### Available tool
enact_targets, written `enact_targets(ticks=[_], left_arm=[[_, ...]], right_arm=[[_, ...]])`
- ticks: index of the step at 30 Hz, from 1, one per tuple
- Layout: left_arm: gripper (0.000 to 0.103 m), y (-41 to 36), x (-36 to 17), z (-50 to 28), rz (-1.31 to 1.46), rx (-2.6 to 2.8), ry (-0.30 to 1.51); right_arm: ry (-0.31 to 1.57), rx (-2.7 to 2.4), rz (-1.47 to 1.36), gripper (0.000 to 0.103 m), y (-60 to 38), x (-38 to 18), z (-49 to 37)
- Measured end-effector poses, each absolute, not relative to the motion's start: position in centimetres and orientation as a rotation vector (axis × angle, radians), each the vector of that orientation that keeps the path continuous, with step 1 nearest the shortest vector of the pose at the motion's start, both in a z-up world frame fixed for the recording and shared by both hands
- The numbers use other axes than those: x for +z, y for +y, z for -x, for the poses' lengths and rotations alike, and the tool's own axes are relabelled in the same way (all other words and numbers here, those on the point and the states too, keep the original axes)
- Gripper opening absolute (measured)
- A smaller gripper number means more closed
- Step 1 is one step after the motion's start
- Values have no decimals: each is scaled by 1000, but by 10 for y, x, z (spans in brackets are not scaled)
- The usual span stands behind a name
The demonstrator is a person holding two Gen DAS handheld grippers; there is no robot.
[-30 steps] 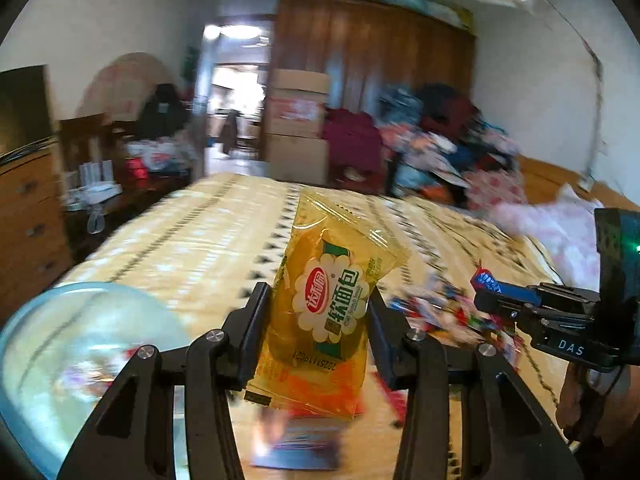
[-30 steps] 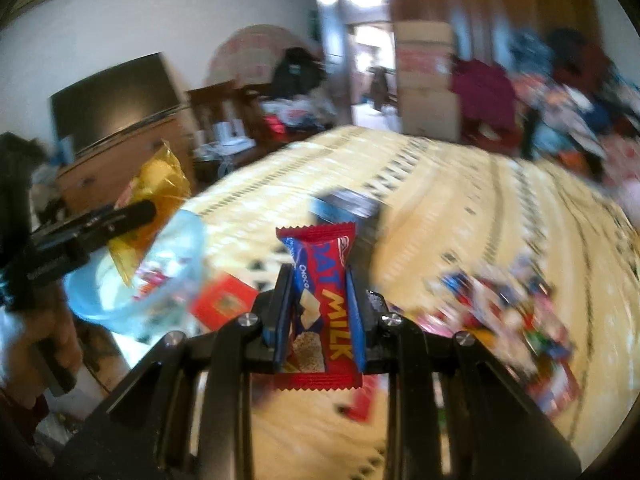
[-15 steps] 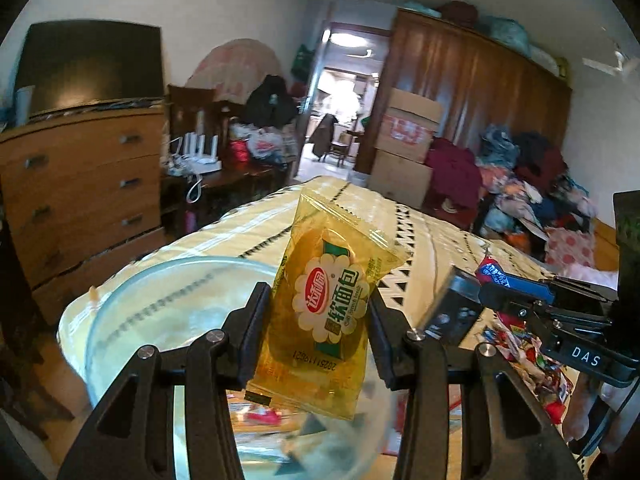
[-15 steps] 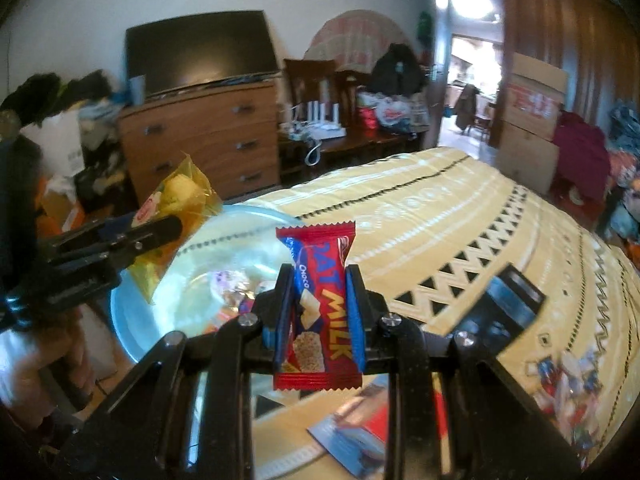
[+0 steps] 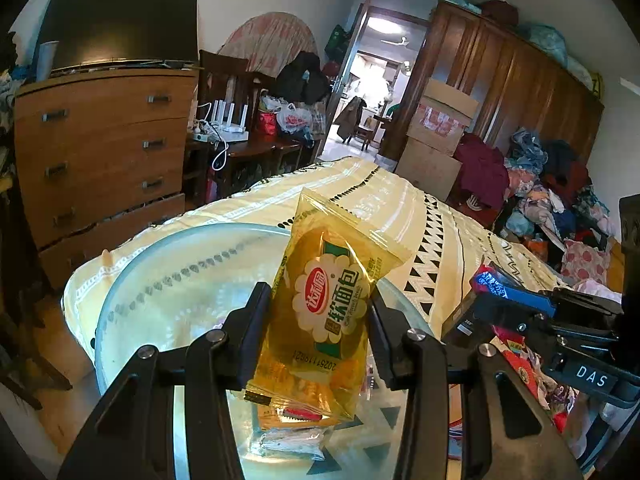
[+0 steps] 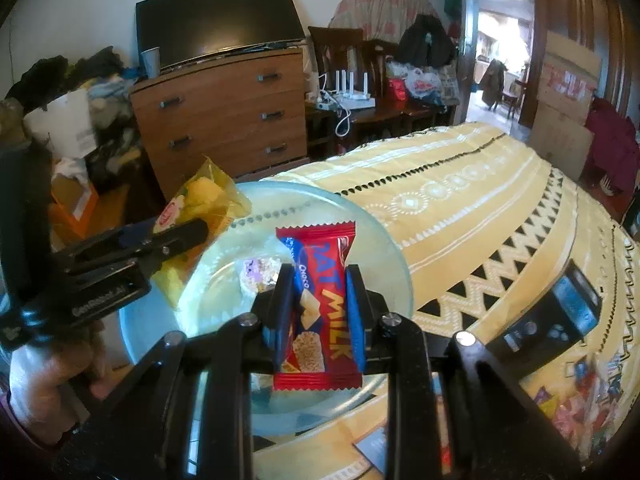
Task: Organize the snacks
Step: 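Carry the red Milk bar and yellow bread bag over the glass bowl with both tools, then open both tools to drop the Milk bar and yellow bag into the bowl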
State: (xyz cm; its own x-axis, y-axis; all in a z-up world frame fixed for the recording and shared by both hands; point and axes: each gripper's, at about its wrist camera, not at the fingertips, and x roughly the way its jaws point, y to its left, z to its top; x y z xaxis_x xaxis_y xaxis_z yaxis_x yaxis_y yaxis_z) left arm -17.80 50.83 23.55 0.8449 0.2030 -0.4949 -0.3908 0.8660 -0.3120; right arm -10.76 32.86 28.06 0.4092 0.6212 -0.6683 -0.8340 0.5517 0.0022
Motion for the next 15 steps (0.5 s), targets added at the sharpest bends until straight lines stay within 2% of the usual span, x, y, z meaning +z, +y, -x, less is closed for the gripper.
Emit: enact_targets(ticks=[15], left_arm=[[47,507,236,175,430,330,479]], right_arm=[[689,959,357,25,339,274,106]])
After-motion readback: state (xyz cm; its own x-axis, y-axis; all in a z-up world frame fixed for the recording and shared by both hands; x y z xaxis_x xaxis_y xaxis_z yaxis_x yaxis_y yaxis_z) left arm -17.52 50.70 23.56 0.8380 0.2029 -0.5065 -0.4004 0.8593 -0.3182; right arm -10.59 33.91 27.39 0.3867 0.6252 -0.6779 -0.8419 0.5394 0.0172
